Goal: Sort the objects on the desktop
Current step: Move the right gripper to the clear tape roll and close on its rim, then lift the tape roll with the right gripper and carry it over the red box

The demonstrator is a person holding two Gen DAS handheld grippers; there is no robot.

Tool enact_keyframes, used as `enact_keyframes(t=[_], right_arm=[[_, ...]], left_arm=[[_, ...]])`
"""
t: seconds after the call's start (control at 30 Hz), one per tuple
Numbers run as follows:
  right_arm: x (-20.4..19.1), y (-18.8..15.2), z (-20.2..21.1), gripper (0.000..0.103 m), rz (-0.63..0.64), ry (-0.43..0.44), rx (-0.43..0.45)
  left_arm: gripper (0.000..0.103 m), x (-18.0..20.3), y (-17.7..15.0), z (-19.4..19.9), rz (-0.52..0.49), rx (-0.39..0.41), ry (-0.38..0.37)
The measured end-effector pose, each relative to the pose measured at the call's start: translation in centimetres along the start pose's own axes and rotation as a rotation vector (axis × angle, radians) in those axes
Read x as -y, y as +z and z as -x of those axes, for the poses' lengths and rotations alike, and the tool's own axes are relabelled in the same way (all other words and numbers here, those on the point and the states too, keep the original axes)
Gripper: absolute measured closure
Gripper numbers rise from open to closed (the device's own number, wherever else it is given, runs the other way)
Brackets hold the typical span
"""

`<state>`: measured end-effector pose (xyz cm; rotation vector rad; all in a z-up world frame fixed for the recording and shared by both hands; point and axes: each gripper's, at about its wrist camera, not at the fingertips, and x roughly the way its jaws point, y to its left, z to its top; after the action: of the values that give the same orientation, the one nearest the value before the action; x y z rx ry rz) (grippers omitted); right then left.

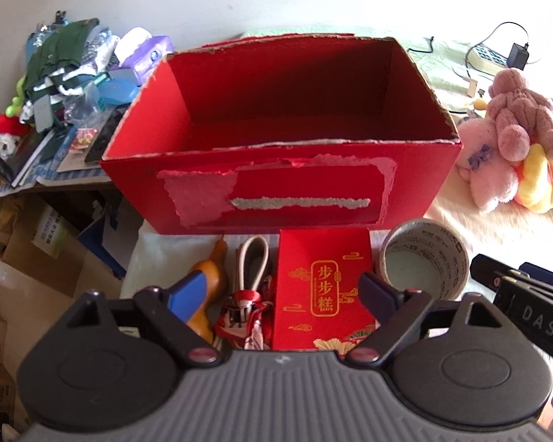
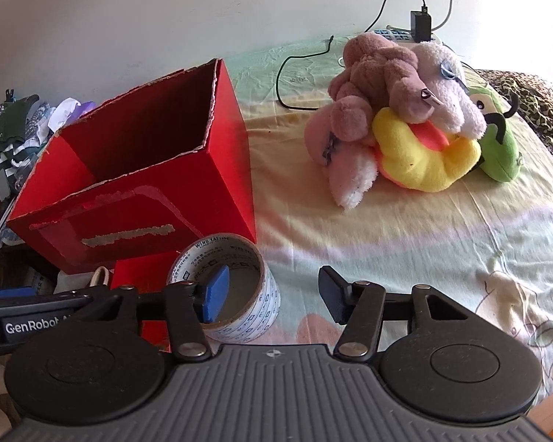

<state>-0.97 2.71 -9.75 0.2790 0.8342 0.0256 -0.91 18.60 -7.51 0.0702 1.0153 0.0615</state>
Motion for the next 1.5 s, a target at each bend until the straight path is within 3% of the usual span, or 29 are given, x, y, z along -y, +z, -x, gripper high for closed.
enact_keyframes(t=[0.33, 0.4, 0.47, 0.6, 0.77, 0.97, 1.17, 1.5], right_arm=[[2.4, 1.7, -2.4, 0.056, 0.085, 0.064, -0.153], [2.4, 1.9, -2.9, 0.057, 0.112, 0.08, -0.165], [2.4, 2.0, -3.5, 0.058, 0.141, 0.091, -0.184], [2.3, 2.1, -4.8, 0.059, 0.172, 0.114, -0.22], [2.7, 2.3, -6.3, 0.061, 0.16, 0.147, -0.256], [3.2, 2.3, -7.3, 0.066, 0.128, 0.188, -0.291], [3.9, 2.5, -7.2, 0.088, 0.097, 0.251, -0.303], [7.3, 2.7, -5.8, 0.088, 0.04, 0.209, -0.296]], left_arm=[[0.03, 2.5, 0.5, 0.1, 0.037, -0.008, -0.091], [0.035, 3.1, 0.7, -0.3, 0.043, -0.032, -0.114], [0.049, 3.6, 0.8, -1.0, 0.052, -0.057, -0.13], [0.057, 4.1, 0.8, -2.4, 0.081, -0.109, -0.144], [0.079, 4.9, 0.9, -3.9, 0.072, -0.157, -0.146], [0.09, 6.2, 1.2, -4.7, 0.031, -0.165, -0.12], [0.095, 7.3, 1.5, -4.5, 0.001, -0.16, -0.117], [0.095, 10.1, 1.3, -3.7, -0.077, -0.139, -0.166]])
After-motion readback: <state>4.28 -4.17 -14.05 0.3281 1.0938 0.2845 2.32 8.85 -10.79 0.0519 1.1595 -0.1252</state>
